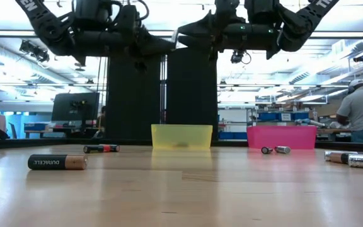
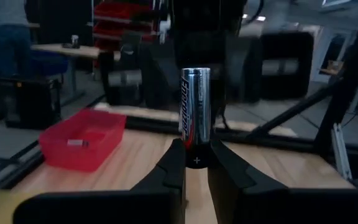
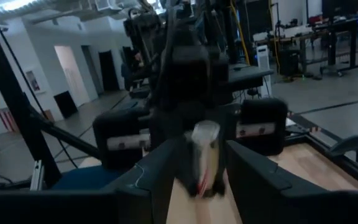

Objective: Sort batteries
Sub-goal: Put the silver battery into the red bin

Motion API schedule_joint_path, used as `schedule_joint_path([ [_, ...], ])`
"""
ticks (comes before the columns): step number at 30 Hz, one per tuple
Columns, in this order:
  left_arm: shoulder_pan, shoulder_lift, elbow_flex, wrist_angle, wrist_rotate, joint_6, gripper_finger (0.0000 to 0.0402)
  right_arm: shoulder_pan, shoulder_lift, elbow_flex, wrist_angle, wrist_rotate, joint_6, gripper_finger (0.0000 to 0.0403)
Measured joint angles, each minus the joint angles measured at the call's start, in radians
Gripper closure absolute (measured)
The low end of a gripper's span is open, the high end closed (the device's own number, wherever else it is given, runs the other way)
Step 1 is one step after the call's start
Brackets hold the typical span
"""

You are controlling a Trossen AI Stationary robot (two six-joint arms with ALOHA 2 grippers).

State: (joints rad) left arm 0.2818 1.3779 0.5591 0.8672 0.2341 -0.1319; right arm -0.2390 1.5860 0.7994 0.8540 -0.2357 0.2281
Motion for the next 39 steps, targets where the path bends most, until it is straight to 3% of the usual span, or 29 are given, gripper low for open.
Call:
schedule_joint_path([
  [7,0.015,0.056,0.064,-0.003,0.092,0.001,0.0354,0.000,0.000,0.000,0.031,-0.009,-0.003,0.0251],
  [13,0.015,0.084,0.069,0.025,0.093,0.017,0.0354,0.000,0.000,0.000,0.035,-0.010,-0.022,0.0271],
  [20,0.016,0.085,0.069,0.027,0.092,0.022,0.0354,0.000,0.000,0.000,0.034,0.004,-0.046,0.0338],
  [25,0.014,0.085,0.069,0.008,0.039,0.054,0.0354,0.002,0.000,0.000,0.028,0.011,-0.082,0.0338],
  [33,0.016,0.085,0.067,-0.067,-0.013,0.107,0.0261,-0.028,-0.002,0.000,0.029,0.031,-0.082,0.0338],
  [39,0.016,0.085,0.067,-0.170,-0.114,0.184,0.0246,-0.091,-0.031,0.000,-0.034,0.059,-0.074,0.0338],
])
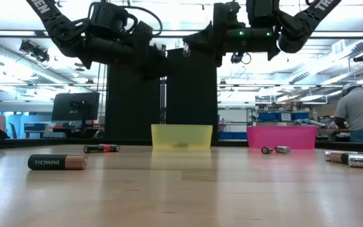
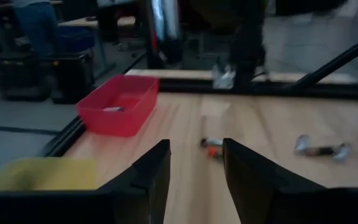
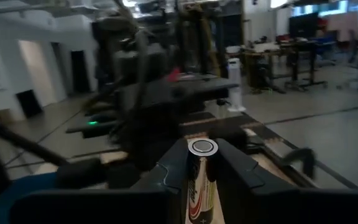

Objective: Sort batteries
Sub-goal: Put the silver battery into the red bin

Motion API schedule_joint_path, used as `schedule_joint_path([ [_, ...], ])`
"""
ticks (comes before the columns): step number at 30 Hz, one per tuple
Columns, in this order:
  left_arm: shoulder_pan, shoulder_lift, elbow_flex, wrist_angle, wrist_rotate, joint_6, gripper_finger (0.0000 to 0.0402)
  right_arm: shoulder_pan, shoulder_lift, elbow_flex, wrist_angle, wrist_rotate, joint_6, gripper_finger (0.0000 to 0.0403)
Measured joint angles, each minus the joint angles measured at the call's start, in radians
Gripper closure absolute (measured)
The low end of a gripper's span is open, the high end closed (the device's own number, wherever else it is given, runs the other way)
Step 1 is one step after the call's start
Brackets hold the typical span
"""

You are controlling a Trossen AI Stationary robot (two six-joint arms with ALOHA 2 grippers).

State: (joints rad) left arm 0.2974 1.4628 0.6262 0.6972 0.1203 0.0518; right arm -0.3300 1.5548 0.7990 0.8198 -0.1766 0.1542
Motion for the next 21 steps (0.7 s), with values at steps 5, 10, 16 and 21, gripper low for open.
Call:
schedule_joint_path([
  [5,0.000,-0.017,-0.002,-0.026,-0.025,0.049,0.0245,-0.069,-0.090,0.000,-0.269,0.093,-0.048,0.0338],
  [10,0.000,-0.071,-0.018,-0.013,-0.038,0.086,0.0244,-0.173,-0.200,0.000,-0.611,0.198,-0.078,0.0338],
  [16,0.004,-0.144,-0.062,-0.010,-0.108,0.130,0.0243,-0.330,-0.231,0.001,-0.963,0.388,-0.013,0.0338],
  [21,0.004,-0.184,-0.100,-0.008,-0.125,0.134,0.0244,-0.430,-0.203,0.000,-1.076,0.451,0.026,0.0338],
])
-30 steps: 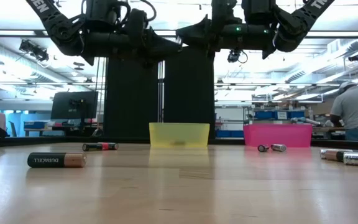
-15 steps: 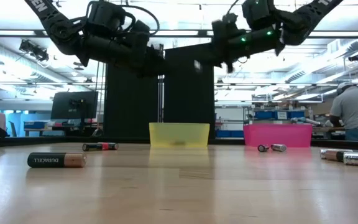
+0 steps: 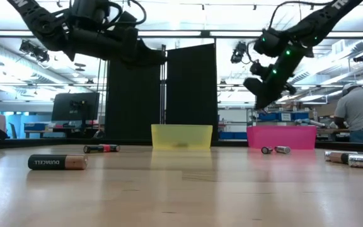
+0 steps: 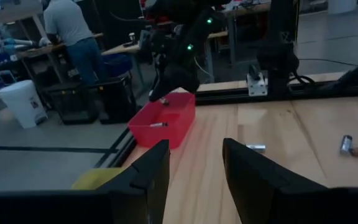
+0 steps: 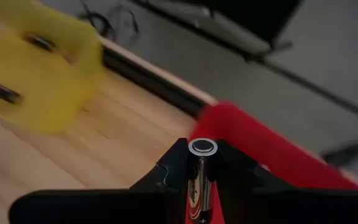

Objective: Sort batteries
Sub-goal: Put the silver battery into the red bin

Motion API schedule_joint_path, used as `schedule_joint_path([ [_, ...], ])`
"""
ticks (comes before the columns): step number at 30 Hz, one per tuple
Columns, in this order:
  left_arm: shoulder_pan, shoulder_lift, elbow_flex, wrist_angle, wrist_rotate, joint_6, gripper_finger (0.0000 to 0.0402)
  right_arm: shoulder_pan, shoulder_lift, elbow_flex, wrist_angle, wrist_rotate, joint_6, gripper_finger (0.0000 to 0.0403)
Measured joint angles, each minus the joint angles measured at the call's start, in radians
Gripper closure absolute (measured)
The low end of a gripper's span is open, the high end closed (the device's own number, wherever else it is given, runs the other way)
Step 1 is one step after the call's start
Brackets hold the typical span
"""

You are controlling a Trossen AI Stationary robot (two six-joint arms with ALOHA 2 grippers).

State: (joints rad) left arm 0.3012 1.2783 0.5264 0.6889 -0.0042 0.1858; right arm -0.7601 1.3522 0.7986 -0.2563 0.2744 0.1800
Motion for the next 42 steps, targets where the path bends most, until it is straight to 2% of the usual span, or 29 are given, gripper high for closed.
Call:
schedule_joint_path([
  [7,0.000,-0.042,-0.029,-0.010,-0.037,0.000,0.0244,-0.077,0.116,0.005,-0.025,-0.016,0.017,0.0338],
  [16,0.002,-0.109,-0.026,-0.061,-0.080,0.045,0.0243,-0.119,0.279,0.123,-0.108,-0.018,-0.023,0.0338],
  [24,0.006,-0.124,-0.026,-0.075,-0.107,0.067,0.0243,-0.142,0.363,0.188,-0.204,-0.014,-0.026,0.0338],
  [28,0.006,-0.124,-0.026,-0.074,-0.116,0.072,0.0243,-0.156,0.392,0.195,-0.221,-0.038,-0.018,0.0322],
  [34,0.006,-0.124,-0.026,-0.075,-0.118,0.072,0.0243,-0.161,0.375,0.196,-0.221,-0.033,-0.032,0.0291],
  [42,0.006,-0.124,-0.026,-0.075,-0.120,0.099,0.0243,-0.134,0.224,0.196,-0.259,-0.024,-0.062,0.0270],
])
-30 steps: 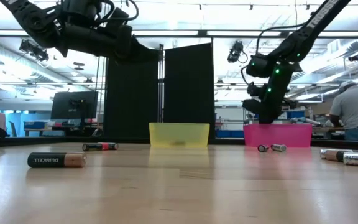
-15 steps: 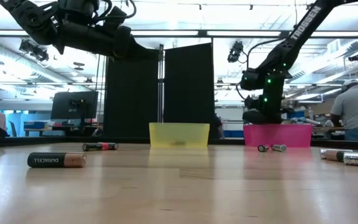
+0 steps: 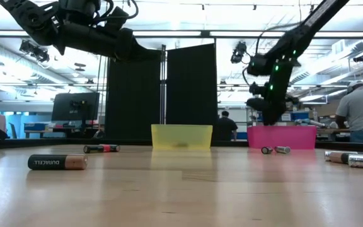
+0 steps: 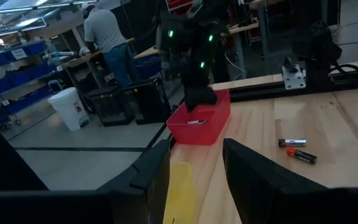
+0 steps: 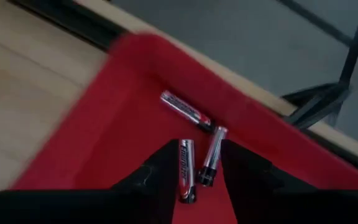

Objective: Sort batteries
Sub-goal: Put the silver battery into the red bin

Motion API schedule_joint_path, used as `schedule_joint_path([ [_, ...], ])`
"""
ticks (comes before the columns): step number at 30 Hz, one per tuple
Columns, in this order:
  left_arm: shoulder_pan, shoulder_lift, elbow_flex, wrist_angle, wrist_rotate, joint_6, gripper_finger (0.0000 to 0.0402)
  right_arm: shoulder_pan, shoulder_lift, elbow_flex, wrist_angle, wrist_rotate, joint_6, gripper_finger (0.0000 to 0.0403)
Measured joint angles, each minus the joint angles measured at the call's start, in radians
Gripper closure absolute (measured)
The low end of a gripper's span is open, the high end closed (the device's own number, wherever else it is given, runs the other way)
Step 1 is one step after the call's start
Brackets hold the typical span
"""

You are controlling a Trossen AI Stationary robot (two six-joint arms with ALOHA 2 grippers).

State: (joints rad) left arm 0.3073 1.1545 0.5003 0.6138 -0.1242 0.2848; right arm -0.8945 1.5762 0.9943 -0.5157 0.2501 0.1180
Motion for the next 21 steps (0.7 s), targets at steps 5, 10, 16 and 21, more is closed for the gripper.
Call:
schedule_joint_path([
  [5,-0.004,0.000,0.000,-0.007,0.000,-0.025,0.0243,0.074,-0.128,0.000,-0.099,0.000,-0.010,0.0291],
  [10,-0.032,0.000,0.000,-0.007,-0.002,-0.030,0.0243,0.238,-0.224,0.000,-0.184,-0.001,0.019,0.0378],
  [16,-0.091,0.000,0.000,-0.009,-0.001,-0.029,0.0257,0.495,-0.270,0.000,-0.195,-0.074,0.113,0.0379],
  [21,-0.141,0.000,0.000,-0.011,-0.001,-0.029,0.0278,0.719,-0.271,-0.039,-0.174,-0.084,0.223,0.0395],
])
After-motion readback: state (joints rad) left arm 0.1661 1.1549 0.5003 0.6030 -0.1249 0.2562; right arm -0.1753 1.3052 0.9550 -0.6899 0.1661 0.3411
